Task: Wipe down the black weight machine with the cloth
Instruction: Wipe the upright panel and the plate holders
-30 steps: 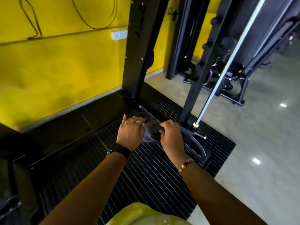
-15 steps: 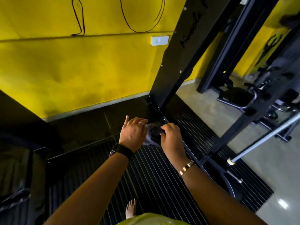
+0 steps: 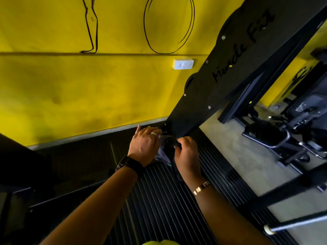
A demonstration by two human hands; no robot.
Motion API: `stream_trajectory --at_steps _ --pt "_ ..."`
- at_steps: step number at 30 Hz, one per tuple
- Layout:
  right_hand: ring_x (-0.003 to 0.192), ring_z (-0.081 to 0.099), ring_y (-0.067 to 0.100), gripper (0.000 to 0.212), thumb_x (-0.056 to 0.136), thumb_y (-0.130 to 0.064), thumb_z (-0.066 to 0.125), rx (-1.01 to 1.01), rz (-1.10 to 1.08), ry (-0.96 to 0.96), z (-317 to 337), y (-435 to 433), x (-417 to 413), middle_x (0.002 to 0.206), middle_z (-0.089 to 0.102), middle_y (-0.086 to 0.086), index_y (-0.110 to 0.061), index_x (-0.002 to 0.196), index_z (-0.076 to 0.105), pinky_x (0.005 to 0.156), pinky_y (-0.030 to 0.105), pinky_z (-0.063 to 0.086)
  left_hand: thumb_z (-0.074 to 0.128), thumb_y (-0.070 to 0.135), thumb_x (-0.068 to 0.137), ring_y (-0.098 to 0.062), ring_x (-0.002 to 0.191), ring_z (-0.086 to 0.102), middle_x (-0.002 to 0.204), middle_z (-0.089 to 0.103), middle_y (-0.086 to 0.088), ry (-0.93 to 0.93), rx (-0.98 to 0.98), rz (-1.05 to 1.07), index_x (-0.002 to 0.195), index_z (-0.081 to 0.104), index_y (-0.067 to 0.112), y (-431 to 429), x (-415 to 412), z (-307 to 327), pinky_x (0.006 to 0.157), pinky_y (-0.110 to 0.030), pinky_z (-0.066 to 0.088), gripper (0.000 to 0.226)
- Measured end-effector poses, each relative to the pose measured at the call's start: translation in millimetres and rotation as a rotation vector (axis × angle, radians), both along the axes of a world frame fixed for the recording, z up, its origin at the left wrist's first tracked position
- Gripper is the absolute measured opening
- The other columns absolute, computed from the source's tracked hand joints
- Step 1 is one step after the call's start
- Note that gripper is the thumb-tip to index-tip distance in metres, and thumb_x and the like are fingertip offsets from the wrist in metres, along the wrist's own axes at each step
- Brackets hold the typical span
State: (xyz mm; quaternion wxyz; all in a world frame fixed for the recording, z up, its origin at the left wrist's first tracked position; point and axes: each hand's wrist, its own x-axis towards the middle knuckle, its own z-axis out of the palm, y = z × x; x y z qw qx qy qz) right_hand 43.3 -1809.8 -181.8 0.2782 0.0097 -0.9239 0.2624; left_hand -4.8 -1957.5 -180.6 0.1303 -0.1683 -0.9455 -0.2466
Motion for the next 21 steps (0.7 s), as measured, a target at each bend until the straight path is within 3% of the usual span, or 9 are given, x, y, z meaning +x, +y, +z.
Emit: stream_trajectory --at_steps 4,7,12,17,21 --pt "0.089 0.065 0.031 0.024 0.073 0.009 0.075 0.008 -0.032 0.032 6 15 -57 0.094 0.064 0.016 0.0 0.094 0.066 0.072 0.016 0.043 0.006 0.049 0.088 -0.025 0.13 0.049 0.134 0.059 -0.003 0.029 0.014 -0.024 0.128 0.062 0.019 15 -62 7 0.119 -0.041 0.006 0.075" --pt "0.092 0.064 0.028 0.022 0.077 0.007 0.073 -0.007 -0.072 0.053 13 31 -103 0.097 0.065 0.015 -0.001 0.096 0.067 0.071 0.005 0.032 0.005 0.048 0.09 -0.026 0.131 0.049 0.132 0.061 -0.004 0.077 0.027 -0.066 0.126 0.064 0.019 33 -113 16 0.119 -0.044 0.009 0.075" --pt "0.092 0.063 0.029 0.021 0.076 0.009 0.072 -0.015 -0.11 0.129 36 63 -187 0.096 0.065 0.015 0.0 0.094 0.067 0.072 0.011 0.037 0.015 0.043 0.094 -0.029 0.123 0.055 0.124 0.065 -0.007 0.168 0.052 -0.117 0.119 0.068 0.016 75 -204 51 0.116 -0.048 0.017 0.064" --pt "0.091 0.061 0.03 0.021 0.077 0.01 0.071 -0.029 -0.164 0.215 67 102 -262 0.096 0.063 0.015 0.001 0.095 0.066 0.072 0.026 0.045 0.03 0.031 0.096 -0.031 0.107 0.066 0.109 0.071 -0.008 0.34 0.052 -0.172 0.108 0.072 0.014 122 -287 79 0.106 -0.055 0.029 0.047" --pt "0.095 0.056 0.029 0.016 0.082 0.007 0.066 -0.035 -0.248 0.253 96 133 -305 0.099 0.061 0.014 0.001 0.097 0.065 0.075 0.028 0.042 0.027 0.034 0.096 -0.028 0.115 0.061 0.116 0.069 -0.007 0.334 0.064 -0.235 0.115 0.07 0.015 158 -337 103 0.112 -0.049 0.025 0.051"
